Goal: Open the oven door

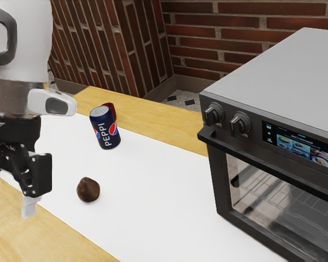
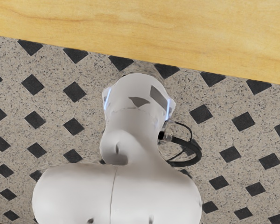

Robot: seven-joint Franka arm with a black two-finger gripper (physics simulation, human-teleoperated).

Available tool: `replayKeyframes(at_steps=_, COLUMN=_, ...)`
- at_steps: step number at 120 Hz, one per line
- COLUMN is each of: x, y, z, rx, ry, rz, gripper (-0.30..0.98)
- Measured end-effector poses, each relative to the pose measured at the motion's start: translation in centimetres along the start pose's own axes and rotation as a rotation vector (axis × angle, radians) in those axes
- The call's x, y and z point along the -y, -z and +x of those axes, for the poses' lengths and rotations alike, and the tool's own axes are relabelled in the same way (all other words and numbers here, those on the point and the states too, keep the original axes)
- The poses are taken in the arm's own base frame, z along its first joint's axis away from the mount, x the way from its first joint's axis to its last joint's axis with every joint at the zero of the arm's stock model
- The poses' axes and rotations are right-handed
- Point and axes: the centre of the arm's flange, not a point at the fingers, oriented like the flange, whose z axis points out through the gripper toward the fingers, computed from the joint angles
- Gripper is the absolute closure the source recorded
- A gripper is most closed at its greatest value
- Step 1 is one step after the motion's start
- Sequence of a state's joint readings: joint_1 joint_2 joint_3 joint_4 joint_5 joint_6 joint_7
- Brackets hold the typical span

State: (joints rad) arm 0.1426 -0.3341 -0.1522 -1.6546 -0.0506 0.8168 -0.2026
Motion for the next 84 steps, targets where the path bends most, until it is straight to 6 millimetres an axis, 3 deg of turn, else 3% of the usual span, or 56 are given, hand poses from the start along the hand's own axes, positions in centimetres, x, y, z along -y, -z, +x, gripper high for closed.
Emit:
replayKeyframes(at_steps=8, x=-0.4, y=0.8, z=3.4, rx=-0.099, ry=0.053, rz=-0.033, gripper=0.00)
replayKeyframes(at_steps=18, x=-0.4, y=2.1, z=5.0, rx=-0.209, ry=0.117, rz=-0.076, gripper=0.00)
replayKeyframes(at_steps=23, x=-0.3, y=3.4, z=4.8, rx=-0.274, ry=0.144, rz=-0.098, gripper=0.00)
replayKeyframes(at_steps=34, x=-1.1, y=6.1, z=2.4, rx=-0.424, ry=0.172, rz=-0.154, gripper=0.00)
replayKeyframes(at_steps=38, x=-2.1, y=4.4, z=1.1, rx=-0.468, ry=0.169, rz=-0.167, gripper=0.00)
replayKeyframes(at_steps=42, x=-3.1, y=1.5, z=0.2, rx=-0.507, ry=0.168, rz=-0.177, gripper=0.00)
replayKeyframes(at_steps=50, x=-4.7, y=-3.8, z=-0.1, rx=-0.587, ry=0.179, rz=-0.210, gripper=0.00)
replayKeyframes(at_steps=56, x=-6.7, y=-5.5, z=-0.2, rx=-0.659, ry=0.168, rz=-0.246, gripper=0.00)
replayKeyframes(at_steps=60, x=-7.9, y=-5.4, z=-0.1, rx=-0.693, ry=0.140, rz=-0.288, gripper=0.00)
replayKeyframes(at_steps=84, x=-13.5, y=-0.2, z=4.8, rx=-0.783, ry=0.137, rz=-0.502, gripper=0.00)
